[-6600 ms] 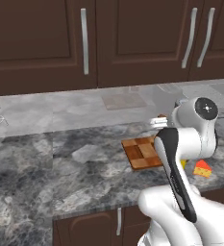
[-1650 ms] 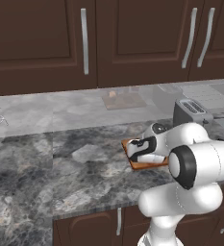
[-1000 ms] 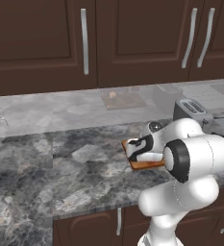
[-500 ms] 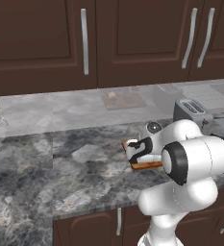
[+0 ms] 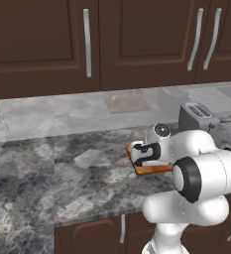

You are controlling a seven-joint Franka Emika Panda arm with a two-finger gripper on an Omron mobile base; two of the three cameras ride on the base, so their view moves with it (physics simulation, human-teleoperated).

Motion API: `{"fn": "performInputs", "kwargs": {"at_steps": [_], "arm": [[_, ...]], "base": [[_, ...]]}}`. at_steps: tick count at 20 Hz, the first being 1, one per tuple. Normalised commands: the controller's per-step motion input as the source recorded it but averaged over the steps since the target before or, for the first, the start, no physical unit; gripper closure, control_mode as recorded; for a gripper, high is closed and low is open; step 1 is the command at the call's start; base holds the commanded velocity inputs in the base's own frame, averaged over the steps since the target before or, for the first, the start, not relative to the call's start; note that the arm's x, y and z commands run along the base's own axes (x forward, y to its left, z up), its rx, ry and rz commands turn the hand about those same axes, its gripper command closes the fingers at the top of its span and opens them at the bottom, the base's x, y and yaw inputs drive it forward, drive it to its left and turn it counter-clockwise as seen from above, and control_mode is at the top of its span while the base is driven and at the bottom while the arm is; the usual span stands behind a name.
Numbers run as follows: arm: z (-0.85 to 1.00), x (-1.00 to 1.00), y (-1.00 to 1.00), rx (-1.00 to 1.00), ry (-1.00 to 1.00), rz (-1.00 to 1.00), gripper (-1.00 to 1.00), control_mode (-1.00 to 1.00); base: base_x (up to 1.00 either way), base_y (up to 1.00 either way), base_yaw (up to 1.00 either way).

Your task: Retrieve the reheated potato from the microwave, then place the potato, cheese, and condiment on the cutting board.

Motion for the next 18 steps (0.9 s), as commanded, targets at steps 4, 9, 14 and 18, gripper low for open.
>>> {"fn": "performInputs", "kwargs": {"at_steps": [4, 9, 14, 18], "arm": [[0.40, -0.26, 0.00, 0.02, -0.03, 0.00, -1.00, -1.00], [0.15, -0.60, -0.01, 0.00, -0.10, -0.07, -1.00, -1.00], [0.17, -0.58, 0.00, 0.03, -0.03, -0.22, -1.00, -1.00], [0.34, -0.42, 0.00, 0.08, 0.00, -0.28, -1.00, -1.00]], "base": [[0.00, 0.00, 0.00], [0.00, 0.00, 0.00], [0.00, 0.00, 0.00], [0.00, 0.00, 0.00]]}}
